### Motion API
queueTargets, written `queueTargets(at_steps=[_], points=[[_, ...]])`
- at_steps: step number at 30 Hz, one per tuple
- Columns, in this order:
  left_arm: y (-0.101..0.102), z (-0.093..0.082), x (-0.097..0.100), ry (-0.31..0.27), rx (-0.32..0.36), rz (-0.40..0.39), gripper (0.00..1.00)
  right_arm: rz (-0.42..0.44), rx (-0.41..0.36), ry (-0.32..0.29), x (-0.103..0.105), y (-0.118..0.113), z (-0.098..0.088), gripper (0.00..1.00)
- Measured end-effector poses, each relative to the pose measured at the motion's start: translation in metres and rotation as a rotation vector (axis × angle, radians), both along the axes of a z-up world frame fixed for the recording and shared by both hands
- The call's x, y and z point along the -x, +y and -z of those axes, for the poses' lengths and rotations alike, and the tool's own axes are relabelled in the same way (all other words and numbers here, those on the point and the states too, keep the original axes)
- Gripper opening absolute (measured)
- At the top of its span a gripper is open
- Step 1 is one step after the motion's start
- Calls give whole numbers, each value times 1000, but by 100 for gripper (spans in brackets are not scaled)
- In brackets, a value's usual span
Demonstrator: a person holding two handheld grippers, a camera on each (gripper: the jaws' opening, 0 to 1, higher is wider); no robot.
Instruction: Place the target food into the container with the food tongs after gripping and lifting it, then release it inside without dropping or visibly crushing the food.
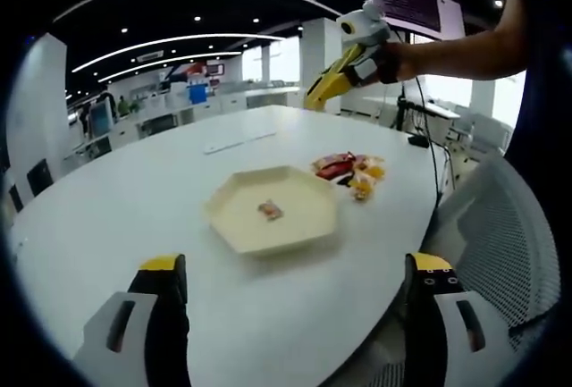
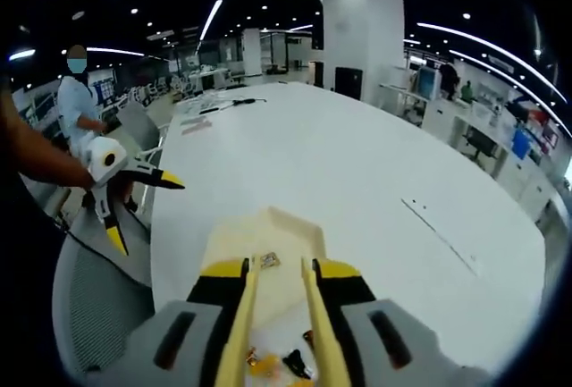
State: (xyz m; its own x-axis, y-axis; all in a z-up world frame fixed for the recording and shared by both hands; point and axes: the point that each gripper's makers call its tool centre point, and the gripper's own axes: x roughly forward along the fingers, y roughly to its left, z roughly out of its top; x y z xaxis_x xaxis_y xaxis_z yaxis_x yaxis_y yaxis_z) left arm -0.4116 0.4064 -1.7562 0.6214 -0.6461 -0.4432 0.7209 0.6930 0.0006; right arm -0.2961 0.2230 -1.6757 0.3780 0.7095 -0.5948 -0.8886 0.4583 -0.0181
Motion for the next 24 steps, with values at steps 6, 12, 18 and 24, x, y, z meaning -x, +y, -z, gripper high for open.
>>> queueTargets(at_steps=[6, 12, 18, 24], points=[[0, -2, -1, 7, 31, -6, 100, 18, 11, -5, 10, -25, 0, 27], [-2, -1, 1, 18, 32, 3, 100, 39, 38, -6, 21, -53, 4, 28], [-2, 0, 1, 21, 29, 8, 100, 76, 59, 3, 30, -84, 9, 28], [-1, 0, 1, 24, 33, 3, 100, 77, 82, 15, 41, -103, 17, 28]])
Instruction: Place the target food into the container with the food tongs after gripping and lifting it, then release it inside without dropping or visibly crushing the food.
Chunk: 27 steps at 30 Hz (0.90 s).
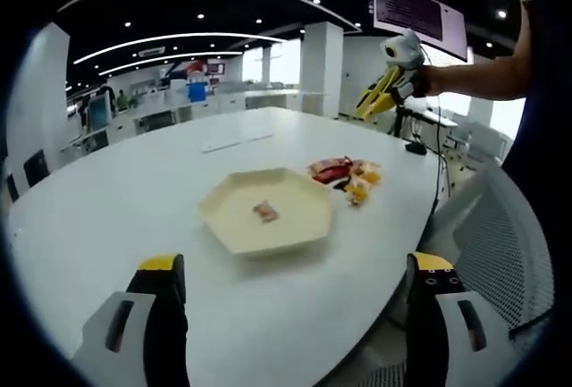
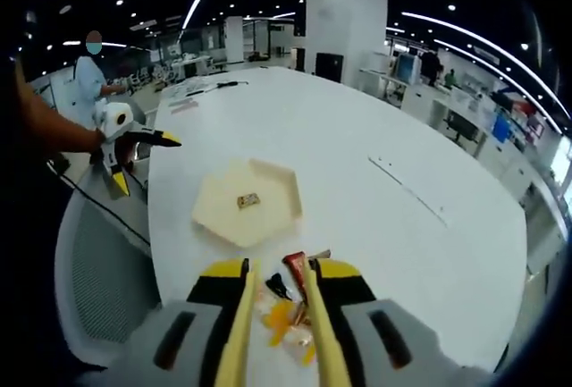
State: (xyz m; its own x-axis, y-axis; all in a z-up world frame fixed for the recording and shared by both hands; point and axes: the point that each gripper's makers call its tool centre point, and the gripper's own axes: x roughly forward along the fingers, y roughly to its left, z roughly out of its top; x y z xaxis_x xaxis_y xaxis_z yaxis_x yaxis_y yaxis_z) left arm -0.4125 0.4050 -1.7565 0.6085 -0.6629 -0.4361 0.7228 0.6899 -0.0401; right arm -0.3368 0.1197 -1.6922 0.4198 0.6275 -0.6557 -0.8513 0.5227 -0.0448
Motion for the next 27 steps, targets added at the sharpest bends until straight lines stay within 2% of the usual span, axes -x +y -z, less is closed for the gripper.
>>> queueTargets(at_steps=[10, 14, 27], points=[[2, 1, 0, 3, -4, -9, 100, -64, 12, -3, 5, 2, 5, 27], [2, 2, -1, 5, -8, -12, 100, -115, 19, 0, 6, 7, 11, 27], [3, 3, -1, 7, -18, -23, 100, -261, 82, 71, 10, 15, 53, 27]])
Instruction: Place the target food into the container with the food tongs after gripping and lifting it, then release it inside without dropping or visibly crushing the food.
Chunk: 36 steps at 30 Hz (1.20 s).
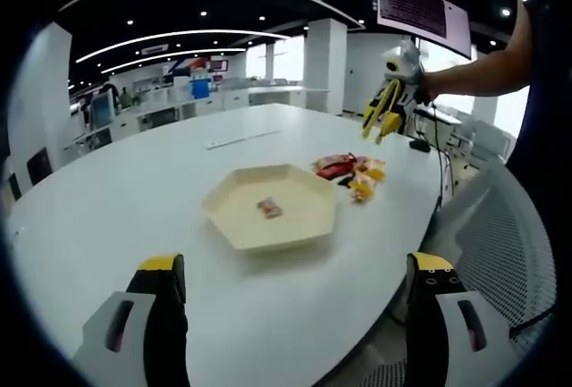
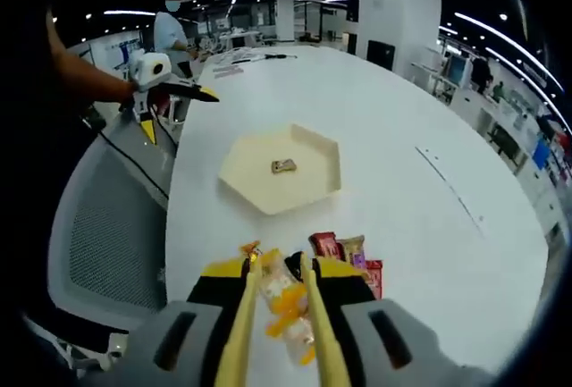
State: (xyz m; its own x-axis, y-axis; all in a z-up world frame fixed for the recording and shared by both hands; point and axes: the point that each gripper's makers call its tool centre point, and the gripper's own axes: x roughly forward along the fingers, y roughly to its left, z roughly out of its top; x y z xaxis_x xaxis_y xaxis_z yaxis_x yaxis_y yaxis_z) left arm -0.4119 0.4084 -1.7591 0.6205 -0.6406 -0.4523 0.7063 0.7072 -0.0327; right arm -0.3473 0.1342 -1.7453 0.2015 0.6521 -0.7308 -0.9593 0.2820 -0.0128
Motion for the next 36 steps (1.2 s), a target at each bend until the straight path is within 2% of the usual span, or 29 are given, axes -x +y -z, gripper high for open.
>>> queueTargets(at_steps=[10, 18, 25, 29, 31, 36], points=[[2, 4, -2, 25, 5, -15, 100, -87, 68, 29, -3, -2, 34, 27], [4, 6, -2, 43, 4, -29, 100, -172, 122, 49, -1, 3, 53, 27], [5, 7, -3, 50, 3, -40, 100, -242, 174, 44, 4, 6, 67, 27], [6, 8, -3, 52, 1, -43, 100, -303, 246, 11, 10, 2, 79, 27], [6, 8, -3, 52, 2, -44, 100, -282, 224, 25, 10, 5, 77, 27], [6, 8, -3, 53, -1, -45, 100, -275, 235, 19, 11, 5, 80, 28]])
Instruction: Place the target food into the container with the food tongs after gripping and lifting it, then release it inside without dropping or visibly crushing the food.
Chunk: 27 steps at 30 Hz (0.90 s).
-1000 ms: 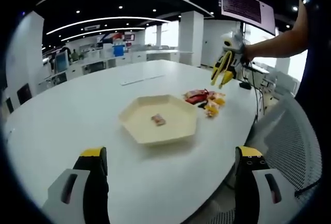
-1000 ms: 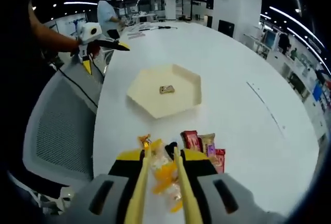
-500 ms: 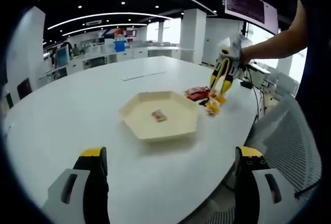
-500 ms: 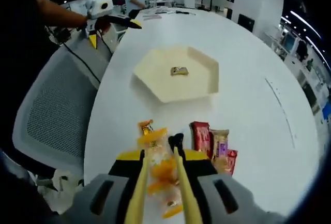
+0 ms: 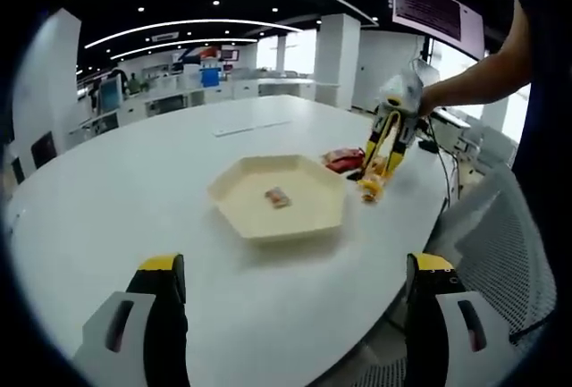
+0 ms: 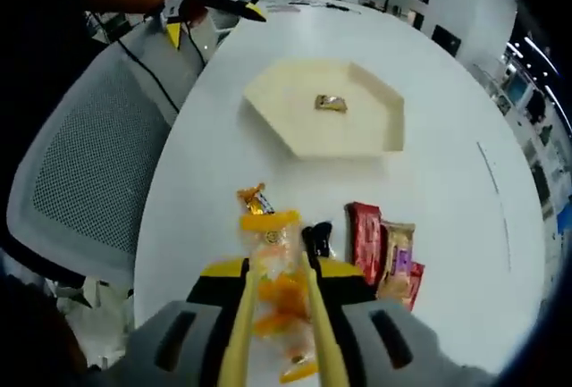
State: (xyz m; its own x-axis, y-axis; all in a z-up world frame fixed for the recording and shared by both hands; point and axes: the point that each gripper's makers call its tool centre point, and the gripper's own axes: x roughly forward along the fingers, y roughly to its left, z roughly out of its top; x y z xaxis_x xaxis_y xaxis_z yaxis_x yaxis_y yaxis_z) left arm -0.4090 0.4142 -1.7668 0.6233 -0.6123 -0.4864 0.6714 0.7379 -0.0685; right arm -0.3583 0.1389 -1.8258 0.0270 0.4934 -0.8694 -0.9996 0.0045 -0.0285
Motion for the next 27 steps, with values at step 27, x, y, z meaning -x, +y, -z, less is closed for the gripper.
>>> queueTargets(at_steps=[27], points=[[-1, 1, 1, 4, -1, 5, 99, -70, 46, -210, 11, 9, 6, 26]])
